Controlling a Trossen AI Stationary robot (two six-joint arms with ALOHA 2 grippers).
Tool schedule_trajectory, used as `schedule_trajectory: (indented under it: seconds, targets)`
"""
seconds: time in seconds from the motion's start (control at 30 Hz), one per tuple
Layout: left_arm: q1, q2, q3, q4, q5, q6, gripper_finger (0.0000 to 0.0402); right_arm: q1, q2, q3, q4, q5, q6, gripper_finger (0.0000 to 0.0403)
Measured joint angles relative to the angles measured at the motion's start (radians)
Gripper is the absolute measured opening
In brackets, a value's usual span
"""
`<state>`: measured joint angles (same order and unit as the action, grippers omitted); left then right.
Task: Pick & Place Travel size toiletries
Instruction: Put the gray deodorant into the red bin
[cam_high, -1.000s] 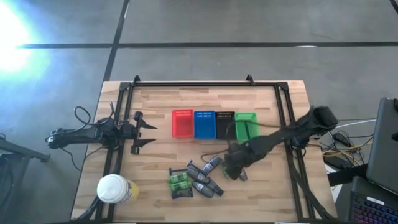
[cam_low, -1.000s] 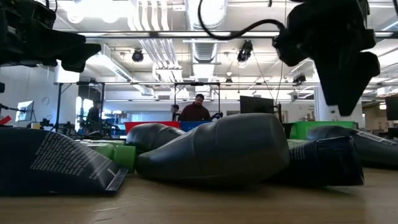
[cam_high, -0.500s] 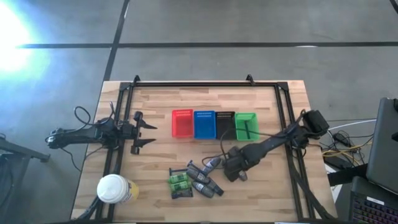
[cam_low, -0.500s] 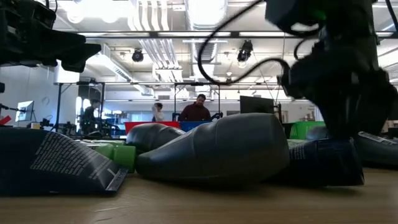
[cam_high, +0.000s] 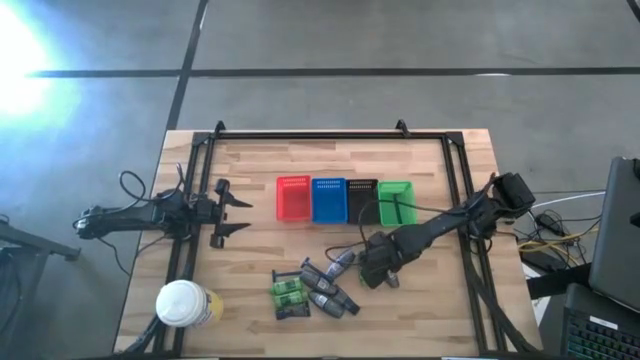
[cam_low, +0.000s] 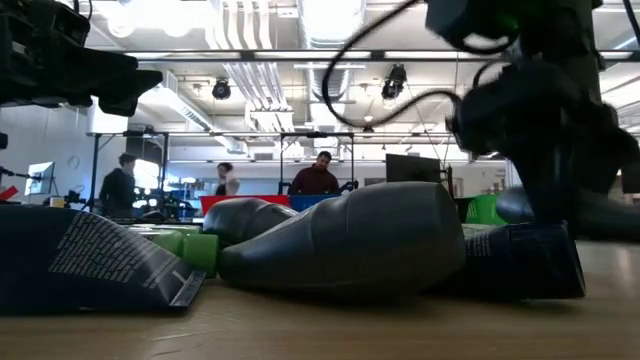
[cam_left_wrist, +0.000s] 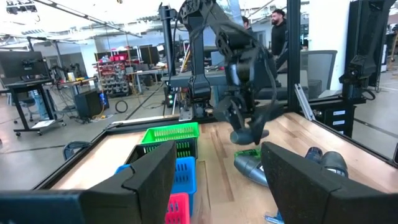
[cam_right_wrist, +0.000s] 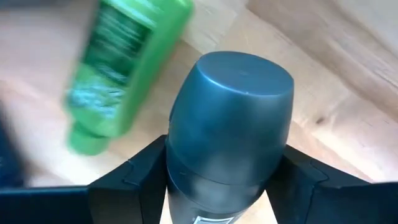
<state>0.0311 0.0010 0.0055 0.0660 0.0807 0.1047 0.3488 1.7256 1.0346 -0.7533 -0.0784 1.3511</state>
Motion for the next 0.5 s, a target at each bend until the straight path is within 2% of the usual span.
schedule_trajectory:
  seconds: [0.1, 0.5]
  targets:
    - [0.000, 0.000, 0.000, 0.000, 0.000, 0.000, 0.0241, -0.002, -0.007, 0.011, -0.023, 0.033, 0.004, 0.0203]
    - [0.000, 0.000, 0.000, 0.000, 0.000, 0.000, 0.0241, -0.010, -0.008, -0.001, -0.036, 0.026, 0.012, 0.0203]
